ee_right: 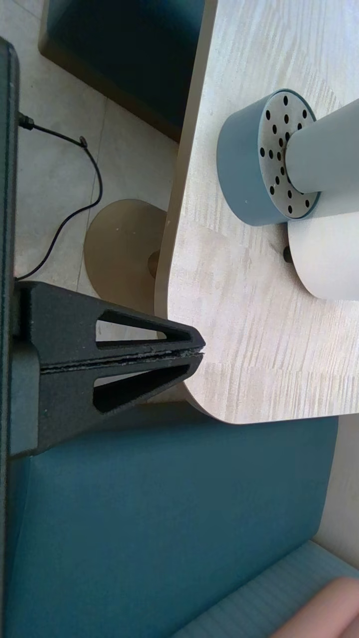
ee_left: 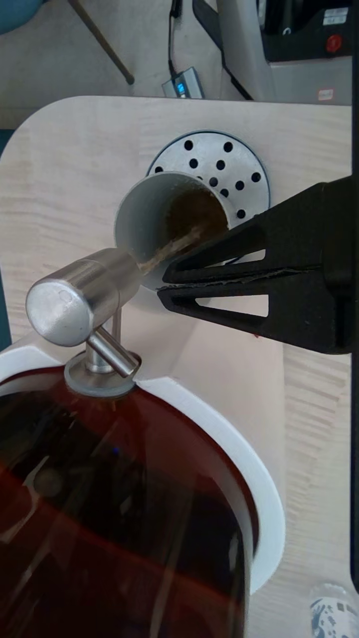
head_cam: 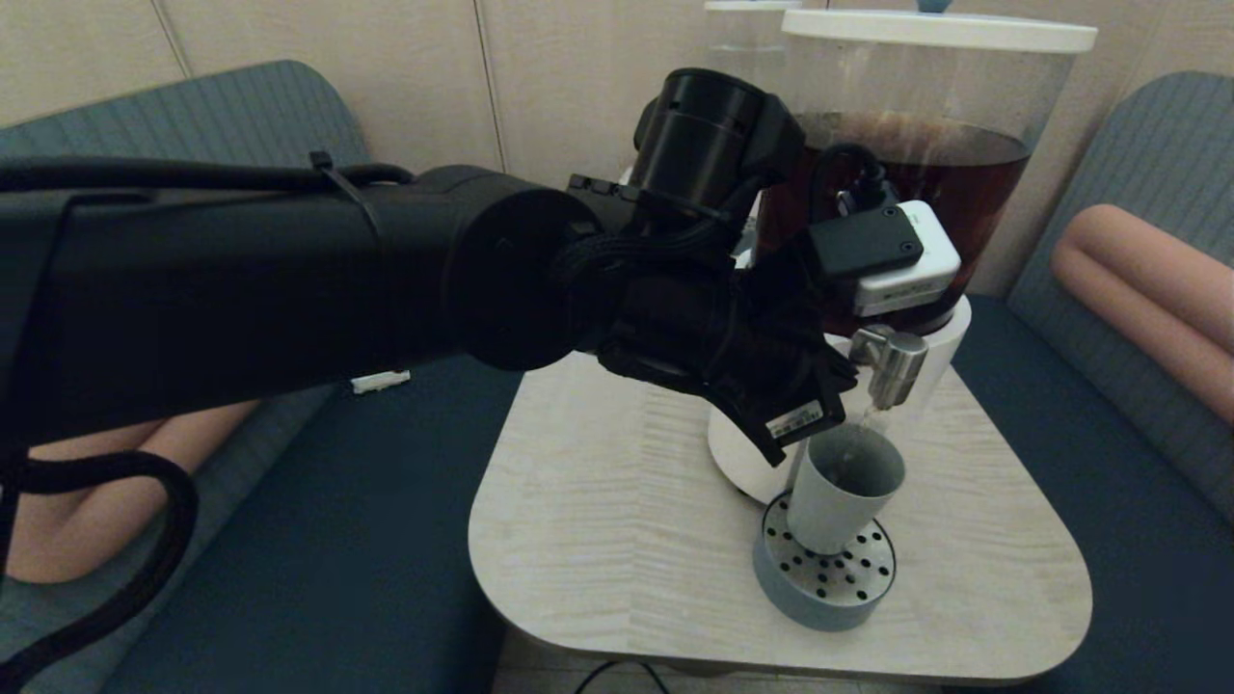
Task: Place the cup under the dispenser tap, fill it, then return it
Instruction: Turn off the faucet
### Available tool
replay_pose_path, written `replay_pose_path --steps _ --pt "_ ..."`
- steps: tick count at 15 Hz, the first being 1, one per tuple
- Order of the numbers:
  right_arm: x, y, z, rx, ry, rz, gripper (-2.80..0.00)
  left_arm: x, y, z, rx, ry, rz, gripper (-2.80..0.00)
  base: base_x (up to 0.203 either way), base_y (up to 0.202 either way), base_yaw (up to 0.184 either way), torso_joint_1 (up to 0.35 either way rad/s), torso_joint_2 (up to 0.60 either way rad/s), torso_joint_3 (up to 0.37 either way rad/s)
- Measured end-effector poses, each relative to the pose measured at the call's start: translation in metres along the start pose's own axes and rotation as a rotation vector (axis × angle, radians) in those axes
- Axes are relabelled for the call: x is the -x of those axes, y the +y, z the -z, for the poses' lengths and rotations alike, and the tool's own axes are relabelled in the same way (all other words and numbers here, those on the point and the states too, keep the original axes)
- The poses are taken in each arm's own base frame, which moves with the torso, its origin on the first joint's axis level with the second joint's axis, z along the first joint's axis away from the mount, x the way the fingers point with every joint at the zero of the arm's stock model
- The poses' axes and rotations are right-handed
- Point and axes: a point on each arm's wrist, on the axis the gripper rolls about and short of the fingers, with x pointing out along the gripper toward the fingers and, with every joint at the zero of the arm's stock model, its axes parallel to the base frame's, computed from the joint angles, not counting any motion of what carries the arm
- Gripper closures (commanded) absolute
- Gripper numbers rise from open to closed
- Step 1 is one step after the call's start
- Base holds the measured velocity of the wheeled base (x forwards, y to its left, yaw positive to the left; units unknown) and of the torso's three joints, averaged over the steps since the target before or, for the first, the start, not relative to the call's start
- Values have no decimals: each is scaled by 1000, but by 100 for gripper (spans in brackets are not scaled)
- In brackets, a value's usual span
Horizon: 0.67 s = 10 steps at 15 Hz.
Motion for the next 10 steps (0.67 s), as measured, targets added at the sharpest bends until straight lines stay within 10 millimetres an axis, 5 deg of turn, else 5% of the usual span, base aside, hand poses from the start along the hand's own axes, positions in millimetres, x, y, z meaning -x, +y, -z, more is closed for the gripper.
replay_pose_path --steps 10 --pt "0 0 0 0 0 0 0 -7 2 -4 -29 -71 -22 0 0 0 0 0 0 0"
